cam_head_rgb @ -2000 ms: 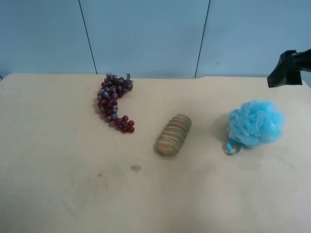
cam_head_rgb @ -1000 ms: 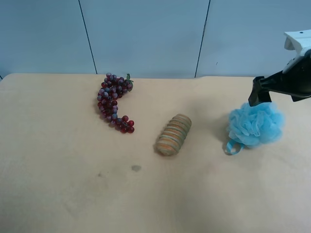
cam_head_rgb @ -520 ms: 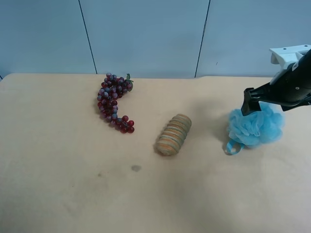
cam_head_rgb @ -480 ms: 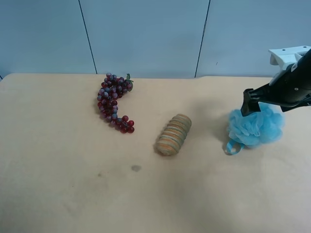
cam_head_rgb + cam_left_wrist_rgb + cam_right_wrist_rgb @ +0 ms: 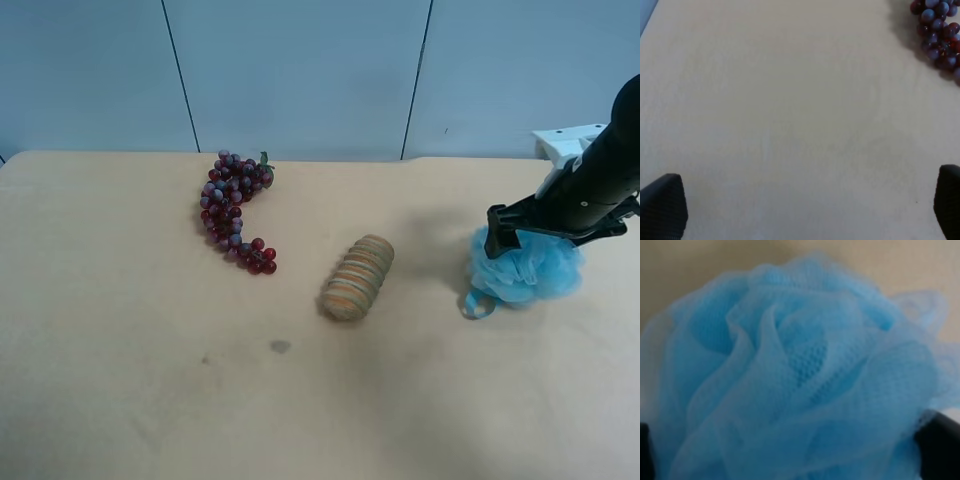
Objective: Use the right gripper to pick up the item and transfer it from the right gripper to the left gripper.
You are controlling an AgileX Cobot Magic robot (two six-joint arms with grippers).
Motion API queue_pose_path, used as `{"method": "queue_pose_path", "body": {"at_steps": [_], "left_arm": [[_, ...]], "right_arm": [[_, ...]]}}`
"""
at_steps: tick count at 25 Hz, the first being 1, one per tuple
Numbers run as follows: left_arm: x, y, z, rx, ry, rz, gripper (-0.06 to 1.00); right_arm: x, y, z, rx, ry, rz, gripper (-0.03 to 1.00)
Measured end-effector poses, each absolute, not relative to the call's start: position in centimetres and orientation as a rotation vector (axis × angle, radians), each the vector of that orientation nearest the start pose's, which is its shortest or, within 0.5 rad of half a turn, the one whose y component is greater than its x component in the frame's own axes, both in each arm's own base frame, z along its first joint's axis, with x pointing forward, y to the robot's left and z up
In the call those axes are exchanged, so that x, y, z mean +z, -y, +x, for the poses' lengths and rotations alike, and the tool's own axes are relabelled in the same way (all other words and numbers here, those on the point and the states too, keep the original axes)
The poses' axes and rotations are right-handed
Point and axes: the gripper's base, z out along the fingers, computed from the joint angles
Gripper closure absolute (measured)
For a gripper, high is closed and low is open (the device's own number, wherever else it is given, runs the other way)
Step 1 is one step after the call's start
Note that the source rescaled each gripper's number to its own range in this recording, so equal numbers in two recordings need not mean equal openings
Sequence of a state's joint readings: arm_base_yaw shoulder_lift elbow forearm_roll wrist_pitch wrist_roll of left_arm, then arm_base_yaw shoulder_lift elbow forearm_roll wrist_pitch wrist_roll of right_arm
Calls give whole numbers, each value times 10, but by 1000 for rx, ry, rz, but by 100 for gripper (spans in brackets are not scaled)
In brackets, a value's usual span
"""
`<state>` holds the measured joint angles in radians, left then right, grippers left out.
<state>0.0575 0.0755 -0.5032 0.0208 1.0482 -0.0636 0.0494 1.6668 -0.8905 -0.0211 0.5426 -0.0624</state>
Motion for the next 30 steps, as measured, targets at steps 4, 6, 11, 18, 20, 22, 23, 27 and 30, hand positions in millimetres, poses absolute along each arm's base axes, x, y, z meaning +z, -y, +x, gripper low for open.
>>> {"method": "queue_pose_path", "body": {"at_steps": [4, 6, 11, 18, 20, 22, 23, 27, 30], "left_arm": [[279, -2, 7, 22, -2100, -127, -6], [279, -2, 7, 22, -2100, -127, -6], [279, -2, 7, 22, -2100, -127, -6], [279, -2, 7, 22, -2100, -127, -6], [279, -2, 7, 22, -2100, -127, -6], [279, -2, 7, 22, -2100, -127, -6], [279, -2, 7, 22, -2100, -127, -6], [279, -2, 7, 22, -2100, -127, -6], [279, -2, 7, 22, -2100, -127, -6]], "right_arm": [[167, -14, 305, -29, -2800, -187, -3], [166, -14, 306, -29, -2797, -187, -3], [162, -14, 307, -35, -2804, -195, -3], [162, -13, 306, -35, -2815, -196, 22], [162, -13, 305, -35, -2823, -196, 35], [161, -13, 304, -36, -2832, -197, 46], [161, -13, 304, -36, -2835, -197, 52], [161, -13, 303, -36, -2844, -198, 76], [161, -13, 302, -36, -2857, -198, 87]]}}
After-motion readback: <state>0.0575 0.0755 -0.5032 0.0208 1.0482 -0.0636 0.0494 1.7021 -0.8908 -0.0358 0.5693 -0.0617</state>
